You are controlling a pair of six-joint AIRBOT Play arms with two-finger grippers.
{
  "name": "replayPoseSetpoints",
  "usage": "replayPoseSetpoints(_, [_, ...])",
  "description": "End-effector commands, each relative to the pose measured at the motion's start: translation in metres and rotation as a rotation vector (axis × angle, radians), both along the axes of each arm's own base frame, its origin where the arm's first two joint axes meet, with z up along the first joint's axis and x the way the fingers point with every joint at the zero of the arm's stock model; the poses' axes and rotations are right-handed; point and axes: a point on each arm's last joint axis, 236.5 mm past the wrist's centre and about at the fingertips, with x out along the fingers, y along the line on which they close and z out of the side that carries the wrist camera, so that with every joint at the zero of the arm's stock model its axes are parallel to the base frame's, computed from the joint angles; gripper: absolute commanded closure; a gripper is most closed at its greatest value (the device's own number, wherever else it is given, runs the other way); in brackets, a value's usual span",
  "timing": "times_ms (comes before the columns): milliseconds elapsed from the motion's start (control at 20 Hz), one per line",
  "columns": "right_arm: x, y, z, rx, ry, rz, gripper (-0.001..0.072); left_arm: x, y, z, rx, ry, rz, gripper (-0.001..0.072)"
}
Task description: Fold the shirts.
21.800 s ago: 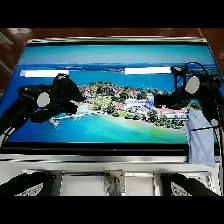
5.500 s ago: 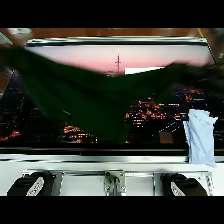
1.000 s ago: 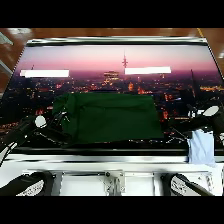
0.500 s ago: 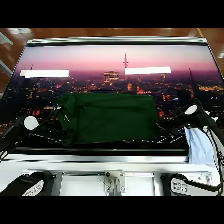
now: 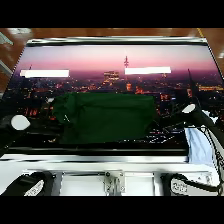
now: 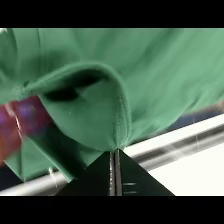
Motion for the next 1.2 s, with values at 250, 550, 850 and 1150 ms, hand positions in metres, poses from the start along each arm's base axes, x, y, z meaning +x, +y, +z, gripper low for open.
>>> replayPoseSetpoints(250, [0.070, 0.014, 0.386, -0.150, -1.186, 0.204, 0.0652, 0.076, 0.041, 0.374, -0.038, -0.923, 0.138, 0.0668])
replayPoseSetpoints(550, [-0.048, -0.018, 0.611, -0.392, -1.760, -0.087, 0.0653, -0.038, 0.095, 0.569, 0.028, -1.451, 0.331, 0.0668])
replayPoseSetpoints(850, [-0.100, -0.038, 0.575, -0.498, -1.574, -0.147, 0.0652, -0.084, 0.126, 0.525, 0.157, -1.282, 0.420, 0.0668])
replayPoseSetpoints(1150, [-0.077, -0.046, 0.442, -0.502, -1.002, 0.043, 0.0652, -0.046, 0.127, 0.429, 0.224, -0.954, 0.381, 0.0667])
